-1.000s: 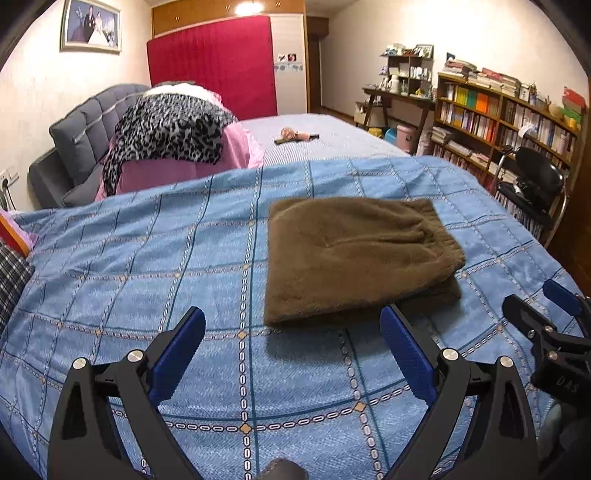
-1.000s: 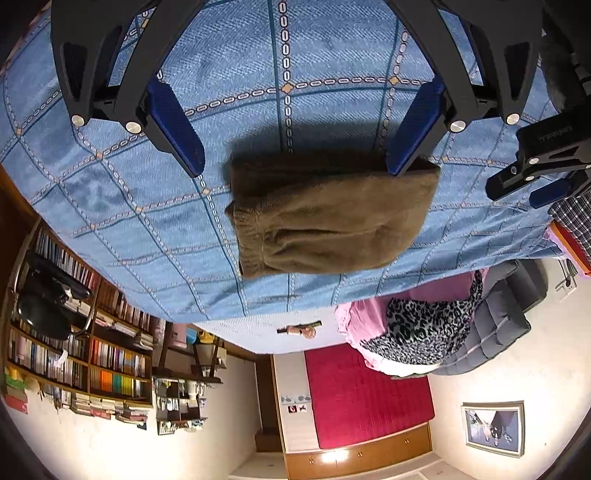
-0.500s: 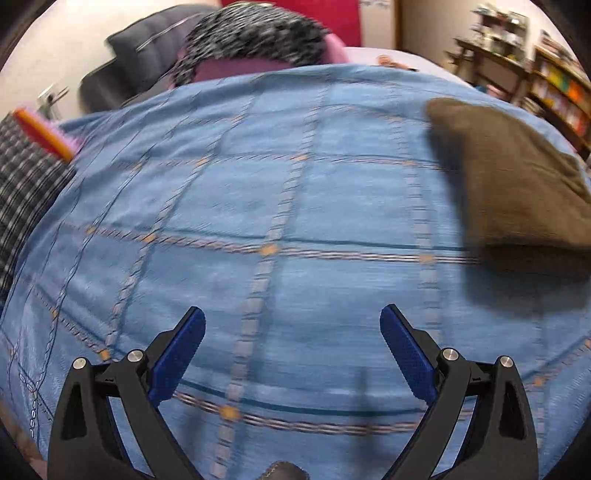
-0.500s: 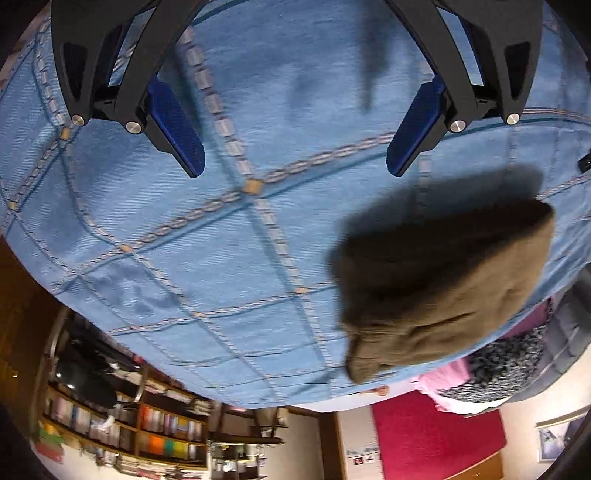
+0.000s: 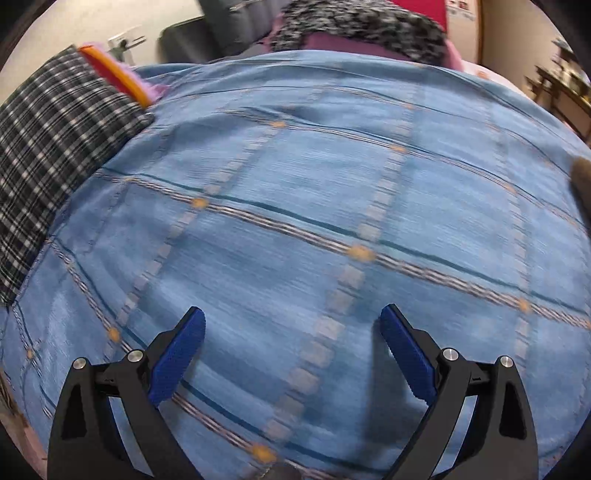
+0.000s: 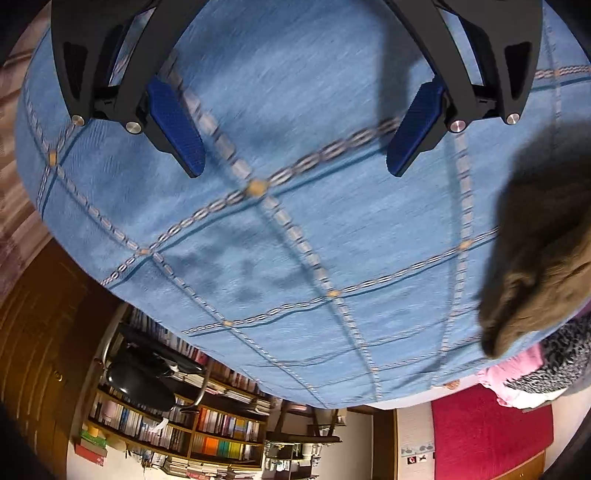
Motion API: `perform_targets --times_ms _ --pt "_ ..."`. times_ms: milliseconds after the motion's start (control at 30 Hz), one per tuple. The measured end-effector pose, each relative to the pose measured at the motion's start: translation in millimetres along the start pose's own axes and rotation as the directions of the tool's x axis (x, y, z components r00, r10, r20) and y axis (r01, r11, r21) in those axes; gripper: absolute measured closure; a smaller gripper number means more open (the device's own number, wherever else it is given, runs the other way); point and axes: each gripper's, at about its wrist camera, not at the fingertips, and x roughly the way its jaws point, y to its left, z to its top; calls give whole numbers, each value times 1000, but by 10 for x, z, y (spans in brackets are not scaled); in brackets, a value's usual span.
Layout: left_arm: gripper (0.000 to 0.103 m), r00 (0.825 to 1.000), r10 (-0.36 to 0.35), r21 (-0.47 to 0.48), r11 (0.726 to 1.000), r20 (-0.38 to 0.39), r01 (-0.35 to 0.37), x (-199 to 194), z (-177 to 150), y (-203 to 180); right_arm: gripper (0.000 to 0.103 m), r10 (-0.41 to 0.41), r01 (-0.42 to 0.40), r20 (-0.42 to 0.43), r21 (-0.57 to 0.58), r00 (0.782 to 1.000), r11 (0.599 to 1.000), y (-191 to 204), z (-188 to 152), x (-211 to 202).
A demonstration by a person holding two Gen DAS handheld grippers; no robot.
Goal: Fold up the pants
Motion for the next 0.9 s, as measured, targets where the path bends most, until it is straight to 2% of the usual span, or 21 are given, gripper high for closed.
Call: perform_targets --times_ms 133,267,367,467,533,600,800,900 --pt "6 998 54 -47 997 -8 -55 192 181 437 3 -21 21 -24 30 1000 999 -173 161 180" --pt "6 990 143 -63 988 0 -143 336 342 842 3 -41 43 -44 54 998 998 -323 294 319" --pt "5 984 179 -96 979 -6 -178 476 429 1206 3 -32 37 -70 62 997 997 -426 348 437" --pt "5 995 102 -151 984 10 -99 570 467 1536 3 -1 3 -84 25 997 1000 -461 393 534" --pt "5 999 -24 -192 981 21 28 656 455 1755 3 18 -17 -84 18 996 1000 -485 398 559" --pt "5 995 -89 -206 974 46 97 685 432 1876 3 41 -40 -82 15 996 999 -509 405 583" --pt "5 998 -40 -151 987 54 47 654 412 1767 3 43 -43 -62 2 997 999 -491 382 585" --pt "5 997 -53 -162 985 53 61 658 401 1789 3 50 -49 -49 4 998 999 -501 362 584"
